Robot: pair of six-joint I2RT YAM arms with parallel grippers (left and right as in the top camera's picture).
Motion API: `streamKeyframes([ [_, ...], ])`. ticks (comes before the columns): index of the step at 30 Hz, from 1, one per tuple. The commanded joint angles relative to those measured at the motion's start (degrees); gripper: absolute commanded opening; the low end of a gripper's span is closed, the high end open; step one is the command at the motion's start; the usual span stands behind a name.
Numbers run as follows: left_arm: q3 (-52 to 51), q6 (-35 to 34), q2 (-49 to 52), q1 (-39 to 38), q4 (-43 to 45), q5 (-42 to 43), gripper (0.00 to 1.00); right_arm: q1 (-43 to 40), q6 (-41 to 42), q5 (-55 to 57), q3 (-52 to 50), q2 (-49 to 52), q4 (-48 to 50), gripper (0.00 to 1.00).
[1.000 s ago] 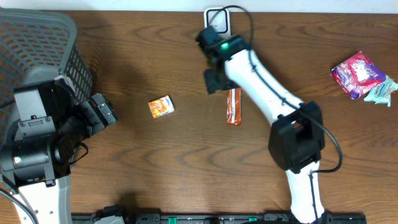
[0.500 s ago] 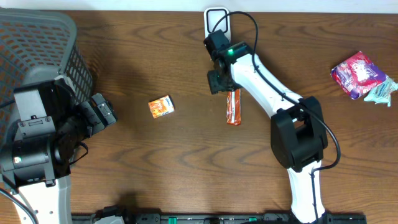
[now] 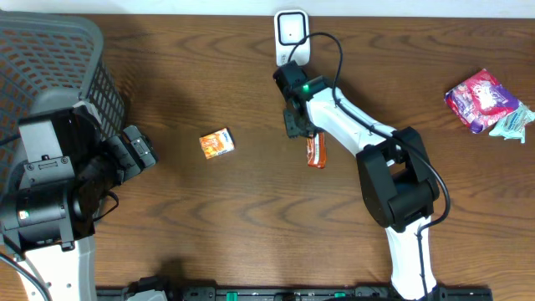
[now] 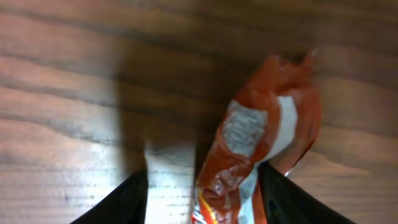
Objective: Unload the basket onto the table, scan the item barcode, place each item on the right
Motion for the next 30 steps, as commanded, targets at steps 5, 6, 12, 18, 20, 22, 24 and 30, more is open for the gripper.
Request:
streamKeyframes([
  [5,0.5,-0.3,0.0,0.2,0.0,-0.3,0.98,-2.0,0.9,1.0,-2.3,-0.1,-0.5,0.53],
  [6,0.5,-0.3,0.0,0.2,0.0,-0.3,0.98,-2.0,0.9,0.7,-2.3,-0.1,-0.6,0.52],
  [12,0.5,-0.3,0.0,0.2,0.0,-0.3,0.98,-2.1,0.9,-0.4,-2.3,-0.1,-1.2,0.17],
  [18,0.5,-0.3,0.0,0.2,0.0,-0.3,0.98,-2.3,0.4,-5.4,-1.8,-0.2,-1.5,0.01],
  [20,0.5,-0.3,0.0,0.2,0.0,-0.3,0.98,-2.8,-1.2,-12.2,-0.4,-0.5,-1.8,0.01],
  [22,0.5,-0.3,0.0,0.2,0.0,-0.3,0.98,-3.9,-3.4,-22.5,2.1,-1.0,-2.1,0.01],
  [24,0.5,-0.3,0.0,0.2,0.0,-0.3,0.98,-5.2,-6.1,-34.0,4.5,-1.4,-2.1,0.01],
  [30,0.5,-0.3,0.0,0.2,0.0,-0.3,0.98,-8.1,-10.3,-55.4,6.7,-1.3,-1.7,0.01],
])
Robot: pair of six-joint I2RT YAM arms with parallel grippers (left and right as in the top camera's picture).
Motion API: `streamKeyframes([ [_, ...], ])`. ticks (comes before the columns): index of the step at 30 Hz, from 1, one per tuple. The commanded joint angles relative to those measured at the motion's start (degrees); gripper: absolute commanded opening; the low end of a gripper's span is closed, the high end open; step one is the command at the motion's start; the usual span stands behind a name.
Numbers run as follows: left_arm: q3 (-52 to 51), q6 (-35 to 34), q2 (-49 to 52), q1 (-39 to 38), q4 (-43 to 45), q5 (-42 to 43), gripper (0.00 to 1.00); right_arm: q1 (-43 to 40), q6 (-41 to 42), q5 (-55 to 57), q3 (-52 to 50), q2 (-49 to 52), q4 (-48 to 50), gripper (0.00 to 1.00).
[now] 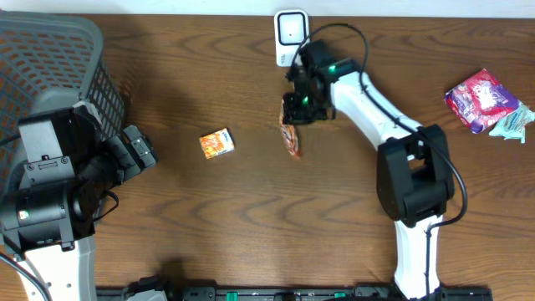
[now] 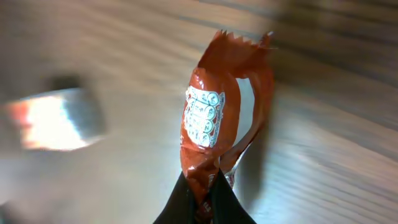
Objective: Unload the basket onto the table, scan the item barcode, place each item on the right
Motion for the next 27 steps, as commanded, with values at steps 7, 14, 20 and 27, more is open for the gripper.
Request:
streamKeyframes([
  [7,0.5,-0.3,0.0,0.2,0.0,-0.3,0.98,-1.6,-3.0,-21.4,-9.0,-0.3,5.7,0.01],
  [14,0.5,-0.3,0.0,0.2,0.0,-0.3,0.98,-6.1,3.5,-19.8,-18.4,-0.3,16.7,0.01],
  [20,0.5,-0.3,0.0,0.2,0.0,-0.3,0.98,-11.9,2.2,-13.6,-16.7,-0.5,11.9,0.17],
  [27,0.5,-0.3,0.0,0.2,0.0,-0.3,0.98,-15.0,-3.7,-13.1,-9.1,-3.8,0.8,0.66],
])
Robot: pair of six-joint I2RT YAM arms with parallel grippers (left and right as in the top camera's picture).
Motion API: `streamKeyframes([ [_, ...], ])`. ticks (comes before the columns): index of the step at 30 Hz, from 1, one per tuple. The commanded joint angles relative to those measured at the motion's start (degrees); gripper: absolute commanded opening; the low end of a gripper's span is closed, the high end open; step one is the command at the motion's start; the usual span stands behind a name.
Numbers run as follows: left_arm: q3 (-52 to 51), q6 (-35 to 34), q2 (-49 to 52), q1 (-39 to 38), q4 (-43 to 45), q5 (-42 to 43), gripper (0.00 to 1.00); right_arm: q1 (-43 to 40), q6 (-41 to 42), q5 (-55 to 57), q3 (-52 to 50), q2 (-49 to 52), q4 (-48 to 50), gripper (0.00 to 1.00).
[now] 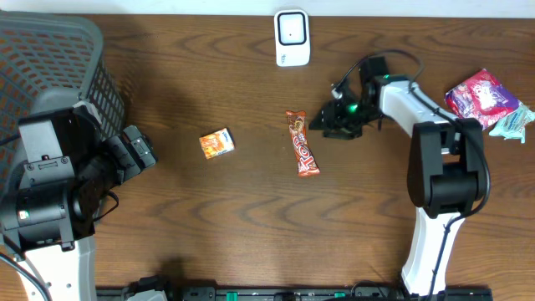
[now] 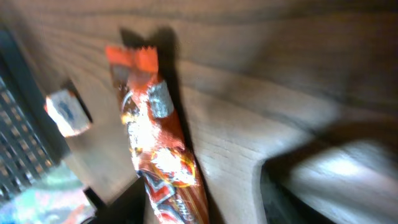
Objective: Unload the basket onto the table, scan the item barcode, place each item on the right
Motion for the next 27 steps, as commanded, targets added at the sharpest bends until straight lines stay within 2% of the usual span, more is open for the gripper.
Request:
streamKeyframes([
  [1,0.5,-0.3,0.0,0.2,0.0,-0.3,0.98,0.6,-4.0,0.8,4.1,-4.1,-3.3,0.71],
  [4,0.5,-0.3,0.0,0.2,0.0,-0.3,0.98,1.6,-5.6,0.8,4.8,-5.1,-5.4,0.78],
  [7,0.5,-0.3,0.0,0.2,0.0,-0.3,0.98,3.6,-7.0,3.0,4.8,-5.4,-7.4,0.80],
  [13,0.5,-0.3,0.0,0.2,0.0,-0.3,0.98,10.7,-6.2,25.0,4.7,-5.4,-9.6,0.72],
  [17,0.5,-0.3,0.0,0.2,0.0,-0.3,0.98,15.9,-2.9,34.1,5.0,-5.8,-9.4,0.73],
  [27,0.5,-0.3,0.0,0.2,0.0,-0.3,0.98,21.7,-2.9,37.2,7.9,-7.8,-8.6,0.73],
])
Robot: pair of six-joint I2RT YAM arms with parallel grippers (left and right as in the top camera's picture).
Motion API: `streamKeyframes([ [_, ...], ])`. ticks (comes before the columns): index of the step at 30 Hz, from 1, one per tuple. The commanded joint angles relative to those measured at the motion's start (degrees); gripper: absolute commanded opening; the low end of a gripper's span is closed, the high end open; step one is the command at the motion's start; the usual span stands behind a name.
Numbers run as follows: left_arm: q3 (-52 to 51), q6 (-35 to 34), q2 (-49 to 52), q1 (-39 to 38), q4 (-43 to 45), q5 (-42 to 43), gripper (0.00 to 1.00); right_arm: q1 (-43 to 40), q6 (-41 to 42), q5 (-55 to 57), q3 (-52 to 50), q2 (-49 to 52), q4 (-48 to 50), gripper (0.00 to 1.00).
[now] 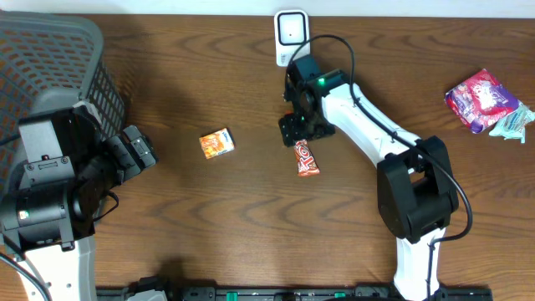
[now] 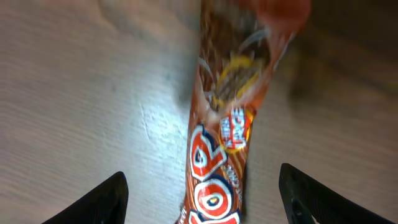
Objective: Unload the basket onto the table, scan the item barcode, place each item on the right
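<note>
The orange-brown candy bar (image 1: 308, 159) lies flat on the wooden table (image 1: 251, 217), printed face up (image 2: 227, 124). My right gripper (image 1: 298, 127) hovers over its far end, open wide. In the right wrist view the bar runs between the two dark fingertips (image 2: 106, 199), which touch nothing; the right gripper (image 2: 208, 202) is empty. The white barcode scanner (image 1: 291, 38) stands at the table's far edge, just behind this arm. My left gripper (image 1: 139, 150) rests at the left by the basket, its jaws unclear from above.
A small orange box (image 1: 216, 144) lies left of the candy bar. A grey mesh basket (image 1: 58, 58) fills the far left corner. A pink packet (image 1: 479, 99) and a teal wrapper (image 1: 512, 124) lie at the far right.
My right gripper was off to the right of the bar; now it is over the bar's far end, open, with a finger on each side. The bar lies about where it did.
My right gripper was shut on the candy bar below the scanner. Then it held the bar hanging close in front of the scanner. Then the bar lay let go on the table with the gripper away to the right. Now the open gripper straddles the bar.
</note>
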Motion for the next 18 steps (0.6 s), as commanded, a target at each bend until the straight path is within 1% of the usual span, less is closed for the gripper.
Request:
streamKeyframes([
  [1,0.5,-0.3,0.0,0.2,0.0,-0.3,0.98,1.6,0.7,4.5,1.7,-2.5,0.1,0.73],
  [6,0.5,-0.3,0.0,0.2,0.0,-0.3,0.98,4.4,1.1,11.1,0.5,-2.5,0.9,0.74],
  [9,0.5,-0.3,0.0,0.2,0.0,-0.3,0.98,6.0,4.0,14.2,-1.0,-2.5,2.3,0.75],
  [18,0.5,-0.3,0.0,0.2,0.0,-0.3,0.98,7.2,4.7,14.8,-5.8,-2.5,7.1,0.73],
])
